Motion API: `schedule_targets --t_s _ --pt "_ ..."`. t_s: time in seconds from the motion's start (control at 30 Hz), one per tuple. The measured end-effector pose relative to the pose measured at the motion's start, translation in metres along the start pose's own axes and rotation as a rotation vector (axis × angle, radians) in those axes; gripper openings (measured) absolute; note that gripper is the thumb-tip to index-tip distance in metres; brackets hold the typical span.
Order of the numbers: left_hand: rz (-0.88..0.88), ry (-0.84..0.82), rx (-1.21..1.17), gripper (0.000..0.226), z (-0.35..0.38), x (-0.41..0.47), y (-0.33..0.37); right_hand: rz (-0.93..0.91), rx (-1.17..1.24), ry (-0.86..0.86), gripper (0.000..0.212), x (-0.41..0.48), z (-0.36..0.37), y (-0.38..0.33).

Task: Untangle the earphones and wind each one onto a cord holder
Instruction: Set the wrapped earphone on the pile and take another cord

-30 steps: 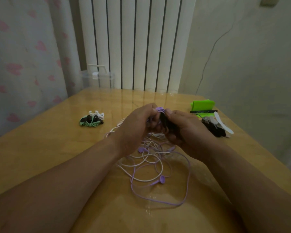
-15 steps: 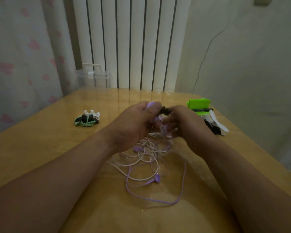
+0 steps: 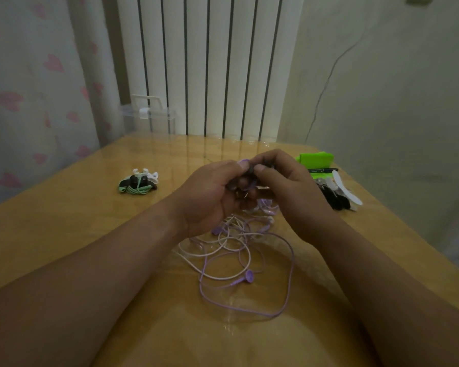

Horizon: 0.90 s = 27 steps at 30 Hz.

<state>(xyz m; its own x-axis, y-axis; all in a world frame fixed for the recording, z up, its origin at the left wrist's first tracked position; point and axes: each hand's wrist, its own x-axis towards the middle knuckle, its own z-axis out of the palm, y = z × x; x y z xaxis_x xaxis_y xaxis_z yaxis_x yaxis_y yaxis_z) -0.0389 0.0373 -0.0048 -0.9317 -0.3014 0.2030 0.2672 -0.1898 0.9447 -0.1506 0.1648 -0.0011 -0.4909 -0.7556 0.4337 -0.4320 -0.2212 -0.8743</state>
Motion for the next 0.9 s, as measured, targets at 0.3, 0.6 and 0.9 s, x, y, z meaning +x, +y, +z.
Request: schedule_targets --t_s 0.3,0.6,0.9 --pt "0.022 0.118 0.084 0.022 0.008 0.001 -0.01 -0.047 -0.23 0.096 0.009 -0.001 0.004 0.002" --pt "0.002 -0.009 -0.004 0.037 0.009 0.001 -0.014 -0.097 -0.456 0.142 0.015 0.0 0.001 0.009" --pt "0.018 0.075 -0.028 0.043 0.005 0.005 -0.017 -0.149 -0.556 0.043 0.018 0.0 0.001 0.006"
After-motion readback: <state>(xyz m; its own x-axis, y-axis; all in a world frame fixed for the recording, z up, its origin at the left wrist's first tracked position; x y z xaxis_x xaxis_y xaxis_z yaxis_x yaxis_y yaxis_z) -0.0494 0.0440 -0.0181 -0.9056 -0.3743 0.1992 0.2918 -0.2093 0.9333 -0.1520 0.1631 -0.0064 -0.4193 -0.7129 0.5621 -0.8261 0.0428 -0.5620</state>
